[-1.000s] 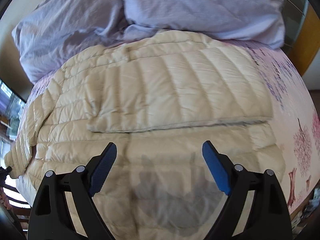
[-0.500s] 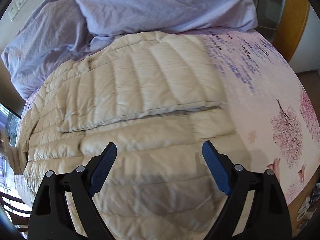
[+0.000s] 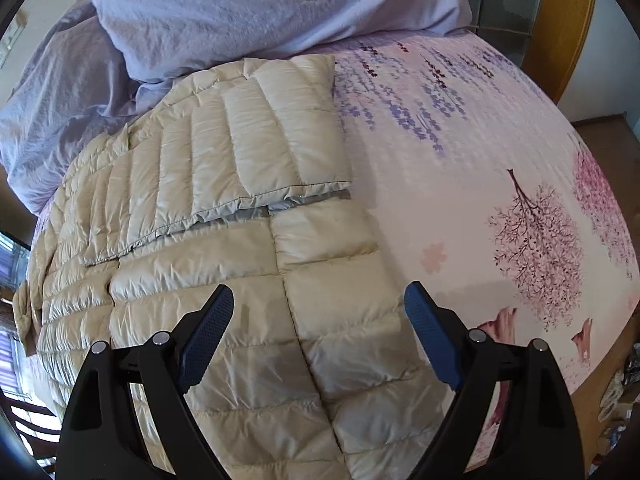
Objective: Fold large clothes
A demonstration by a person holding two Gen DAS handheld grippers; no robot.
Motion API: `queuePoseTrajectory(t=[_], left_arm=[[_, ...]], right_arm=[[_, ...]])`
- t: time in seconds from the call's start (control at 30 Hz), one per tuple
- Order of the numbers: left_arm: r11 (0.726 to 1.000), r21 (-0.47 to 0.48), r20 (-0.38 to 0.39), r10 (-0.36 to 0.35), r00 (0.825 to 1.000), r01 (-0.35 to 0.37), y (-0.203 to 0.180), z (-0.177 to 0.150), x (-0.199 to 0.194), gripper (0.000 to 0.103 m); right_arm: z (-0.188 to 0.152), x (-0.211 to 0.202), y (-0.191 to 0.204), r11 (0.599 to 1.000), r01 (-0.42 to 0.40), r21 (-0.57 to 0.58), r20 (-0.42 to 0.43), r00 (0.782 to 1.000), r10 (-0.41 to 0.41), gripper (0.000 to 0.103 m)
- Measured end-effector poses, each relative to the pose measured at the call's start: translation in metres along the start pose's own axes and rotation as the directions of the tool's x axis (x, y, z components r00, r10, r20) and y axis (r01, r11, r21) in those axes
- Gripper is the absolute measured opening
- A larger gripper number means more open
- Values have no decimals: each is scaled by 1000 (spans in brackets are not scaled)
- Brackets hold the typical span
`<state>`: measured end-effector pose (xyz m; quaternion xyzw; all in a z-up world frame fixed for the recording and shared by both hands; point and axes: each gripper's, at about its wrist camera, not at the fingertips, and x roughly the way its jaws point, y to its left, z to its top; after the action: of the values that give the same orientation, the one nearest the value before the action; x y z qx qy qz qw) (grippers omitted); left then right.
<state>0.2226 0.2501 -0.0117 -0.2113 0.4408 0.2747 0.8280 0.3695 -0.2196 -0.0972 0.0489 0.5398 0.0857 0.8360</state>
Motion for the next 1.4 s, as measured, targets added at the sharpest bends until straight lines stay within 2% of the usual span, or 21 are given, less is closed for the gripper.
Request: queuePoseTrajectory(t=[0.17,0.33,0.43,0.57,0.7,0.87,0.9,0.97,1.07,1.13,1.3,1.37,1.4], left_arm=[[994,-56,-57,87,995,-90,49,-4,21,28],[984,-78,-101,151,983,-159,80,-11,35,28],[974,-53,-119,213,970,-220,91,-17,42,35],[950,-9,-157,307,939,-312,105,-25,61,37],[943,8,-217,326,920,-332,114,-34,84,40],[926,70,-207,377,903,-371,106,-39,99,41],[926,73,-205,378,903,-371,105,-39,100,40],[935,71,-202,356,912,-349,104,-38,102,27],[943,69,-198,334,922,-327,100,-39,101,13],[947,57,-197,320,927,-315,100,-39,99,8],[966,4,-189,256,948,-260,104,-36,87,6],[976,-43,-179,204,963,-215,108,-35,80,6],[982,-83,-167,154,974,-170,111,-33,73,6]], right_arm=[[-2,8,22,999,-11,-37,-17,1000,10,89],[-4,13,37,998,-20,-59,-32,999,18,89],[-3,14,40,998,-22,-59,-34,999,20,89],[-1,14,41,999,-23,-45,-35,999,21,89],[-2,14,40,999,-19,-34,-35,999,18,89],[-4,15,35,1000,-6,-21,-39,999,6,89],[-5,15,34,1000,-5,-17,-38,999,4,89],[-5,14,31,1000,-2,-9,-37,999,1,89],[-6,13,28,1000,-3,-5,-35,999,3,89],[-7,12,27,1000,-2,-2,-33,999,2,89],[-8,9,24,1000,-4,-1,-30,1000,4,89],[-8,9,24,1000,-4,-1,-29,1000,4,89],[-8,9,24,1000,-5,0,-29,1000,5,89]])
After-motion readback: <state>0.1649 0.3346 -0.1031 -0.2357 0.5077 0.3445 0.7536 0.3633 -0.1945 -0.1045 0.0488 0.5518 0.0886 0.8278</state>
